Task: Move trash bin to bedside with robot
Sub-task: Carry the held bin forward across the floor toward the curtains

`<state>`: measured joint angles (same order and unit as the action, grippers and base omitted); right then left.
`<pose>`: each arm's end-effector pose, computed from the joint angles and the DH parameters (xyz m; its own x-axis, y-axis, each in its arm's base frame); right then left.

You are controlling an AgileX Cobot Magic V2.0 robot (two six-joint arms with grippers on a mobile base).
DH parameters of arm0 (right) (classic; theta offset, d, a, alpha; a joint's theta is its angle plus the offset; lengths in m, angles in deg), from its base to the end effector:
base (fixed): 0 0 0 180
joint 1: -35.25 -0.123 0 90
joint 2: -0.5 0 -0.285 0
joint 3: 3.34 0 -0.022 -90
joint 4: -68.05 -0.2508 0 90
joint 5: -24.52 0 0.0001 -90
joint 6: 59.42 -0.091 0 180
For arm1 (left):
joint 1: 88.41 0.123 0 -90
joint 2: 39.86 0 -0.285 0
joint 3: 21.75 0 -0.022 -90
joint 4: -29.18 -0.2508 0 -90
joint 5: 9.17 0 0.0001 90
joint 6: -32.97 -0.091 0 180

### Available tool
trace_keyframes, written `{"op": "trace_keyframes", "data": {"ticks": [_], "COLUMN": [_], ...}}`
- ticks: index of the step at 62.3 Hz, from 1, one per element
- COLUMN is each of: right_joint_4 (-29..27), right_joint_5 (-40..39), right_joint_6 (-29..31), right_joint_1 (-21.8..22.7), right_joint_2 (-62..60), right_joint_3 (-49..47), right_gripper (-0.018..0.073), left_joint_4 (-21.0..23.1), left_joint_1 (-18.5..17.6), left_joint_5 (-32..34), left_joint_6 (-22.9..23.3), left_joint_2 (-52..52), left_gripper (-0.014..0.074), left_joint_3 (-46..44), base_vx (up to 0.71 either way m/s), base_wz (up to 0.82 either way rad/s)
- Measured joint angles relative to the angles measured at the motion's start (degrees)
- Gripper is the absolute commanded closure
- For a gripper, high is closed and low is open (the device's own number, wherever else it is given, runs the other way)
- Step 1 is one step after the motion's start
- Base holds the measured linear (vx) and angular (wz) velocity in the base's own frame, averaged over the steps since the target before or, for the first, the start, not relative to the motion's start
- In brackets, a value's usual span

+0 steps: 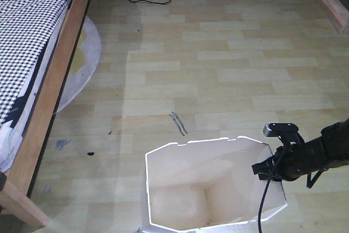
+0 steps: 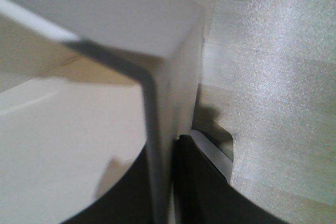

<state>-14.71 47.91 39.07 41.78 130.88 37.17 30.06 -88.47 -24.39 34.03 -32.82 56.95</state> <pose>0.2572 0.0067 0.0128 -0.9660 -0.1502 -0.2105 -0.2174 0.9126 0.3464 0.0549 -0.0004 0.1811 -0.1902 -0.0331 -0.9812 -0.0013 0.9994 -0.0335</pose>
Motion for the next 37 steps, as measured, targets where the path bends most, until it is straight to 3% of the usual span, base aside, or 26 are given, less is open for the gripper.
{"op": "trace_keyframes", "data": {"ticks": [37], "right_joint_4": [0.0], "right_joint_5": [0.0], "right_joint_6": [0.0], "right_joint_1": [0.0], "right_joint_2": [0.0], "right_joint_3": [0.0], "right_gripper": [0.0564], "left_joint_4": [0.0], "left_joint_1": [0.0], "left_joint_5": [0.0], "left_joint_6": [0.0], "left_joint_2": [0.0], "left_gripper": [0.0603], "left_joint_3": [0.0], "base_vx": [0.21], "base_wz": [-0.02]}}
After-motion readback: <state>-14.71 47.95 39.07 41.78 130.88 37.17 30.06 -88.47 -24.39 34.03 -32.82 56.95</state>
